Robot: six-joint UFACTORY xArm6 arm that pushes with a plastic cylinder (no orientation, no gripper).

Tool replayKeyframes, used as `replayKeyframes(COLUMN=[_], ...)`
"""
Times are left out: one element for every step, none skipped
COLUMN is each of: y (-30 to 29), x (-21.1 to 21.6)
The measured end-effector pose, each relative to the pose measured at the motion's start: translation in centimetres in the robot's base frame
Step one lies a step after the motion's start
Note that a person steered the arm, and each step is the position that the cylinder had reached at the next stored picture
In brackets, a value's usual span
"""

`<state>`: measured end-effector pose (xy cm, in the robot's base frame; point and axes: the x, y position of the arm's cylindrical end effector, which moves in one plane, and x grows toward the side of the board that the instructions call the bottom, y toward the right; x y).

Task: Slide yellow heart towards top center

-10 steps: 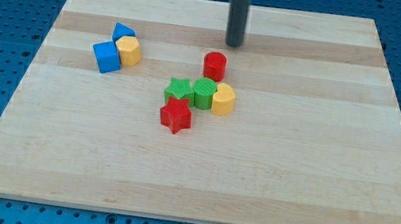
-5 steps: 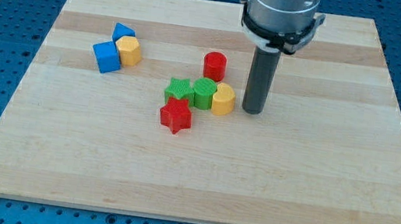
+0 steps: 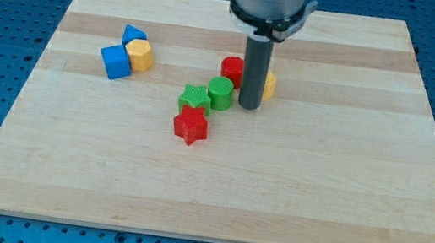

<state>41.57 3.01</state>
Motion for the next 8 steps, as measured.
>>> replayKeyframes(y=[0.8, 0.8, 3.4, 4.7, 5.2, 6.5, 7.4, 7.4], x=[-1.7, -3.0, -3.6, -4.4, -5.7, -7.1, -9.0, -10.9])
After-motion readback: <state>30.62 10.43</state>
